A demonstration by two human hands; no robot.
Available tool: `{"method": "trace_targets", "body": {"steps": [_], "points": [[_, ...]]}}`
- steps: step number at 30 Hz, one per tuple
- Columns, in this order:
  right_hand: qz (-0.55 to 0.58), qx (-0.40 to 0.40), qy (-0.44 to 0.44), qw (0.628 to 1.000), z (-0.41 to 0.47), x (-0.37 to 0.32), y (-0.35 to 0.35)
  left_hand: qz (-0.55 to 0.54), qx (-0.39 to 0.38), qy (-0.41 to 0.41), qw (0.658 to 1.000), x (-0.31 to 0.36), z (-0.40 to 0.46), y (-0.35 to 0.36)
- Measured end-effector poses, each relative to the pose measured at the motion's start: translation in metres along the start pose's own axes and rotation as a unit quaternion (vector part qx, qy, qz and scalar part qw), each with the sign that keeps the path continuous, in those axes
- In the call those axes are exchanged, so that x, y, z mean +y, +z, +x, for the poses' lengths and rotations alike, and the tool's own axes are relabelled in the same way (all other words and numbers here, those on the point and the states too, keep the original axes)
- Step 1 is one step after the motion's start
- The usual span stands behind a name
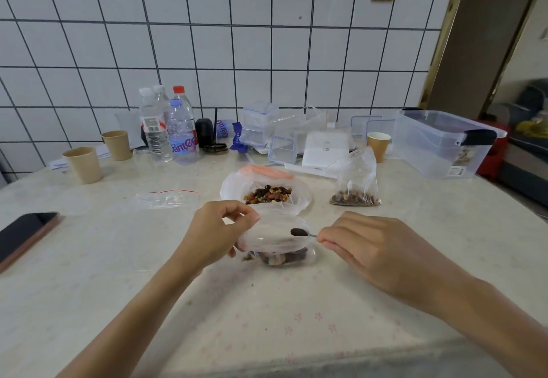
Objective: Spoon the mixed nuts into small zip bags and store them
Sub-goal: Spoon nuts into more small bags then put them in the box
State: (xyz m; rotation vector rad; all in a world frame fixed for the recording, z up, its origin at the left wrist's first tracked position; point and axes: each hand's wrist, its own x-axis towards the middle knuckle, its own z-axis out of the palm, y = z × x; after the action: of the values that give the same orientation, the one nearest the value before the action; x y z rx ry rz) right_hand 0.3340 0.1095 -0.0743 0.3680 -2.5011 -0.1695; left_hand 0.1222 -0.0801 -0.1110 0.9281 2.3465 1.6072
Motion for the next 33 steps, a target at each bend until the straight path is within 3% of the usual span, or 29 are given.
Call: {"method": "trace_targets", "body": {"steps": [3, 6, 9, 12, 17, 22, 25, 30, 33], "points": [[0.029, 0.02, -0.008, 0.999, 0.001, 0.004, 0.0, 0.027, 0.0, 0.0, 1.0, -0.003, -0.002, 0.002], [0.166, 0.032, 0.082, 0.982, -0.002, 0.012, 0.007, 0.05, 0.001, 0.009, 0.999, -0.007, -0.002, 0.005], [0.346, 0.077, 0.215, 0.91, -0.003, 0.017, 0.019, 0.082, 0.021, 0.022, 0.996, -0.01, 0.002, 0.001], [0.456, 0.133, 0.285, 0.832, 0.002, 0.021, 0.029, 0.111, 0.045, 0.021, 0.993, -0.014, 0.01, -0.007], [0.516, 0.192, 0.374, 0.746, 0.017, 0.031, 0.05, 0.183, 0.128, -0.053, 0.973, -0.027, 0.037, -0.018], [0.538, 0.217, 0.419, 0.699, 0.043, 0.038, 0.074, 0.181, 0.104, -0.071, 0.975, -0.032, 0.063, -0.006], [0.527, 0.222, 0.435, 0.695, 0.059, 0.041, 0.088, 0.162, 0.13, -0.049, 0.977, -0.035, 0.074, 0.009], [0.459, 0.186, 0.415, 0.763, 0.076, 0.048, 0.113, 0.149, 0.168, -0.007, 0.974, -0.047, 0.078, 0.024], [0.441, 0.153, 0.412, 0.783, 0.081, 0.051, 0.125, 0.147, 0.197, 0.042, 0.968, -0.053, 0.074, 0.026]]}}
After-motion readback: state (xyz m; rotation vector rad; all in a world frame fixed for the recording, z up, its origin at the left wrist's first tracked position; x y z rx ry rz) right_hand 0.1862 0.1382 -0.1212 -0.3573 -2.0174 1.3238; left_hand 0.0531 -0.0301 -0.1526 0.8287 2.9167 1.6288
